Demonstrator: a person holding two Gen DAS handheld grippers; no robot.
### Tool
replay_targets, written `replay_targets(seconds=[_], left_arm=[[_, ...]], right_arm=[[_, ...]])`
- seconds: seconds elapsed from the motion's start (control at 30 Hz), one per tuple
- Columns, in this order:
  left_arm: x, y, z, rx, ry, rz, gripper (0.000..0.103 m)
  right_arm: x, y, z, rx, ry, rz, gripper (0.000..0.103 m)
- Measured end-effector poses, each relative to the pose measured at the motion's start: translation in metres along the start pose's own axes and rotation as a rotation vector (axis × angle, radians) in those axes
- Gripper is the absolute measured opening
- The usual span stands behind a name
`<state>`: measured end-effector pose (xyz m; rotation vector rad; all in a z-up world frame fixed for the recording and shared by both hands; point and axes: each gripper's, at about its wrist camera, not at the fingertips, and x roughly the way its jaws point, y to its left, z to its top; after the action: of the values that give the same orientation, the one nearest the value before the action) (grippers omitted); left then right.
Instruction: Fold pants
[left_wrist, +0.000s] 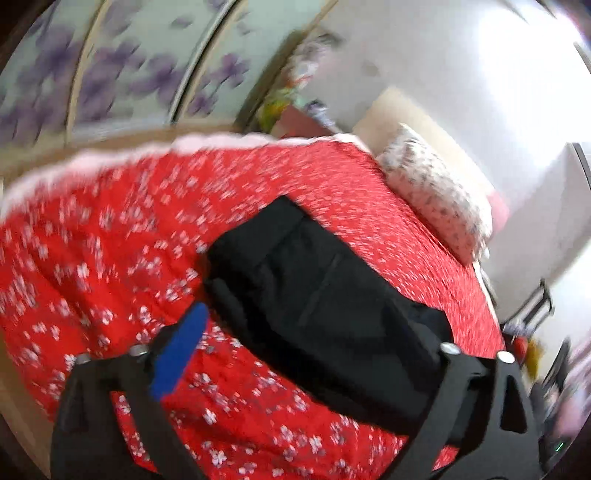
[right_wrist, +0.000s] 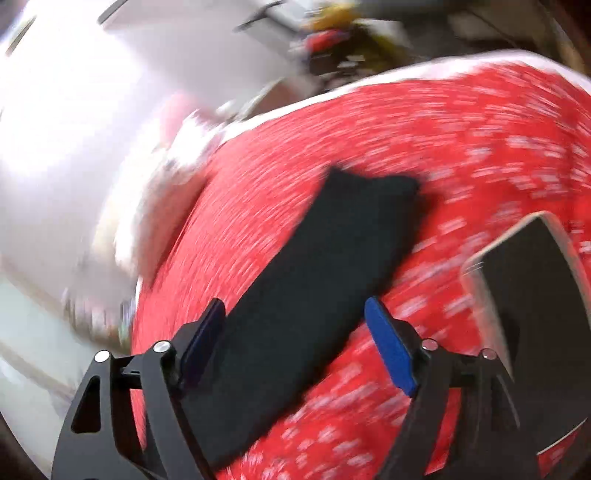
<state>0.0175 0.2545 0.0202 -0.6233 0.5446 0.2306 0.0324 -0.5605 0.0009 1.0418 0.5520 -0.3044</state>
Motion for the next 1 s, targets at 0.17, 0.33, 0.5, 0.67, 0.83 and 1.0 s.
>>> replay_targets(seconds=[0.17,0.33,0.5,0.67,0.83,1.0], left_arm=[[-0.011,-0.041,-0.016,0.152,0.023,-0.056,0.101],[-0.005,-0.058,-0.033,0.162,0.078,-0.101,0.101],[0.009,-0.060,-0.040,0.166,0.118,-0.099,0.101],[0.015,-0.065,-0.048,0.188,0.139,-0.093,0.101],[0.023,-0.069,-0.052,0.185,0.172,-0.094,0.101],[0.025,-0.071,-0.056,0.196,0.184,-0.097,0.101]], right_arm=[[0.005,-0.039,0.037,0.160,-0.033,-0.030,0.073],[0.023,-0.049,0.049,0.177,-0.014,-0.017,0.061],[0.039,-0.035,0.058,0.114,-0.015,-0.091,0.059],[0.043,-0.034,0.061,0.084,-0.036,-0.201,0.058],[0.068,-0.034,0.070,0.071,0.031,-0.199,0.058],[0.080,-0.029,0.069,0.076,0.046,-0.250,0.056]])
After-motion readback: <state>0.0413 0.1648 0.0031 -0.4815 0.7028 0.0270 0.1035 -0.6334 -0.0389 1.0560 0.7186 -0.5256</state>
